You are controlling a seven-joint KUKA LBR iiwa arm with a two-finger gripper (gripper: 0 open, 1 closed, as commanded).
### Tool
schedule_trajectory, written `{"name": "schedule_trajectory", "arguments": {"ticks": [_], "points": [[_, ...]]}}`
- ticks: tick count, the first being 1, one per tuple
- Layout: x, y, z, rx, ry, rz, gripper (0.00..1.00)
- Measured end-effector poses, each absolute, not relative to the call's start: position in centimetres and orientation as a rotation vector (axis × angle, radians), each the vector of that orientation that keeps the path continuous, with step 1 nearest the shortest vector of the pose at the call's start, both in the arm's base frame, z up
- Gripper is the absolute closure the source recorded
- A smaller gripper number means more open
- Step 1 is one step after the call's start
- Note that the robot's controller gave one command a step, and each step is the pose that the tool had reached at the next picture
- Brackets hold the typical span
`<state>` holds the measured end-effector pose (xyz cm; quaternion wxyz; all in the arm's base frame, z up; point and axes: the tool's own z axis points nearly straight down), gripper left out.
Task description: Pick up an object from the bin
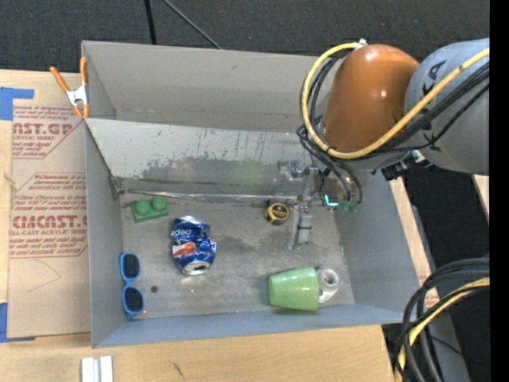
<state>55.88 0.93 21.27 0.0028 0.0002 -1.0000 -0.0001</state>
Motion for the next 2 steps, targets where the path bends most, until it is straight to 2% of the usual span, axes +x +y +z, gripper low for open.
{"name": "schedule_trajectory", "arguments": {"ticks": [1,2], "points": [[54.1,-2.7,7.9,0.011,-3.155,-0.005,0.0],[48.9,-7.5,10.3,0.522,-3.099,0.001,0.0]]}}
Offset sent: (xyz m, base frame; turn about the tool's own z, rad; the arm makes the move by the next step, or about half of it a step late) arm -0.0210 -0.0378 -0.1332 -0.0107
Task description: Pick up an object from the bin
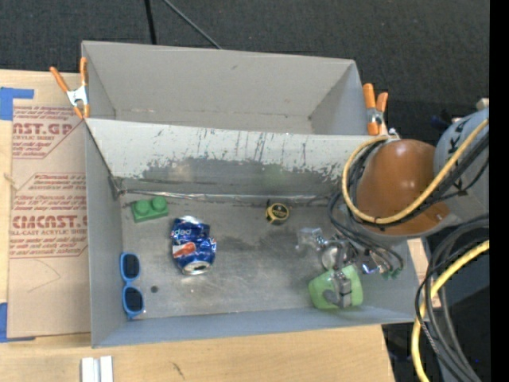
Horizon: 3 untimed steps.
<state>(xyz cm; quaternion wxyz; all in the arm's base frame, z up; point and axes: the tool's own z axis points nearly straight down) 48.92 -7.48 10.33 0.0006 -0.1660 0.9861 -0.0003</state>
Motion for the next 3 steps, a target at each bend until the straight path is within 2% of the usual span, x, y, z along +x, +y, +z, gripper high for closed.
{"name": "schedule_trajectory", "arguments": {"ticks": [1,2,3], "points": [[48.7,-9.9,7.4,-0.369,3.123,0.019,0.0],[48.7,-10.0,7.5,-0.375,3.126,0.016,1.0],[50.8,-9.2,19.3,-0.395,3.107,-0.003,1.0]]}}
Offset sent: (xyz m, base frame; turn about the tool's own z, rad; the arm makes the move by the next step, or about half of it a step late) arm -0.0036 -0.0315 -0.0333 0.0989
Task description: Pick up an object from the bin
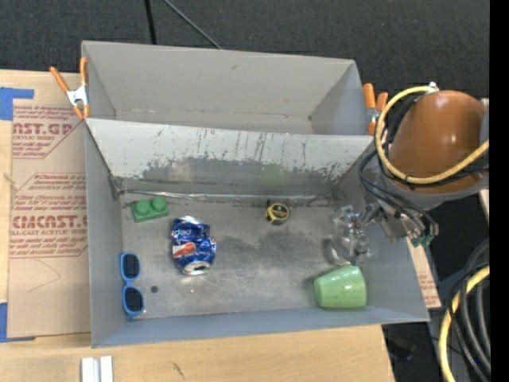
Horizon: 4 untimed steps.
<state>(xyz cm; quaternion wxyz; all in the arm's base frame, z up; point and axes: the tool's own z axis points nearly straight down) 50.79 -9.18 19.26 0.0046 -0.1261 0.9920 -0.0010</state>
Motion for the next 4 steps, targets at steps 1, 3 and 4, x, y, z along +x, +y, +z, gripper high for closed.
{"name": "schedule_trajectory", "arguments": {"ticks": [1,3,4], "points": [[50.6,-9.2,18.8,-0.395,3.116,0.002,0.0],[48.5,-8.2,7.3,-0.347,3.112,0.006,0.0],[49.2,-9.0,7.2,-0.575,3.092,0.022,0.0]]}}
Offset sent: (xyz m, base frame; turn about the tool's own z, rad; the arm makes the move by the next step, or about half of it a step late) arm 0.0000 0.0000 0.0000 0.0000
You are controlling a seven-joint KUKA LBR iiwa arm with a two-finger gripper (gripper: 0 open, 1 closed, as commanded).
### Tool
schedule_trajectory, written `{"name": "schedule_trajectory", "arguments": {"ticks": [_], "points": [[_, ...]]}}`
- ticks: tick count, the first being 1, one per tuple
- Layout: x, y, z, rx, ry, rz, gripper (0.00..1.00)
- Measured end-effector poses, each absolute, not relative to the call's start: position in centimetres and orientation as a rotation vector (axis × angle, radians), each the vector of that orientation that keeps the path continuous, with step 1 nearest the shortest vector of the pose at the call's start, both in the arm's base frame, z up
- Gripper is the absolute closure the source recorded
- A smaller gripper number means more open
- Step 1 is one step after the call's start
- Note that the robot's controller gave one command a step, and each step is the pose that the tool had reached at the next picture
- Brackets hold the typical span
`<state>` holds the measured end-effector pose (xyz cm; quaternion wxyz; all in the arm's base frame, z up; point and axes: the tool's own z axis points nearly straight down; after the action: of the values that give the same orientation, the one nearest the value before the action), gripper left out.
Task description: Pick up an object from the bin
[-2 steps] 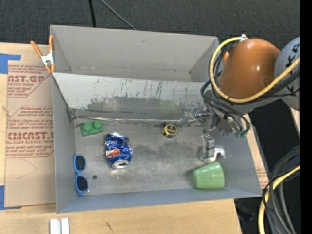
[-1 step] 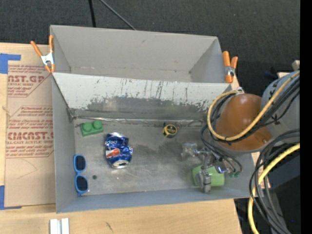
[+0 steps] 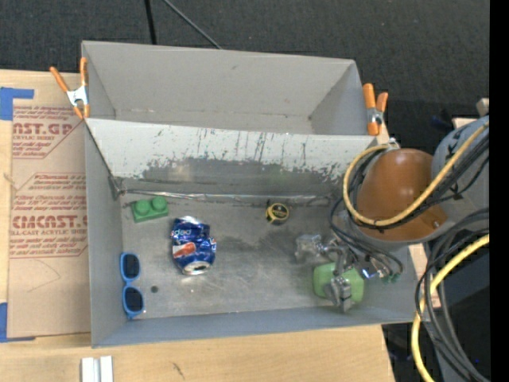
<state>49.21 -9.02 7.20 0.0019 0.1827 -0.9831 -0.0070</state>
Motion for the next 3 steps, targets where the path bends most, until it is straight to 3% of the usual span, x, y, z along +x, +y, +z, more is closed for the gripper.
{"name": "schedule_trajectory", "arguments": {"ticks": [2,3], "points": [[50.8,-11.0,7.2,0.664,-3.063,-0.051,0.0],[51.7,-13.0,7.0,1.405,-2.816,-0.014,0.0]]}}
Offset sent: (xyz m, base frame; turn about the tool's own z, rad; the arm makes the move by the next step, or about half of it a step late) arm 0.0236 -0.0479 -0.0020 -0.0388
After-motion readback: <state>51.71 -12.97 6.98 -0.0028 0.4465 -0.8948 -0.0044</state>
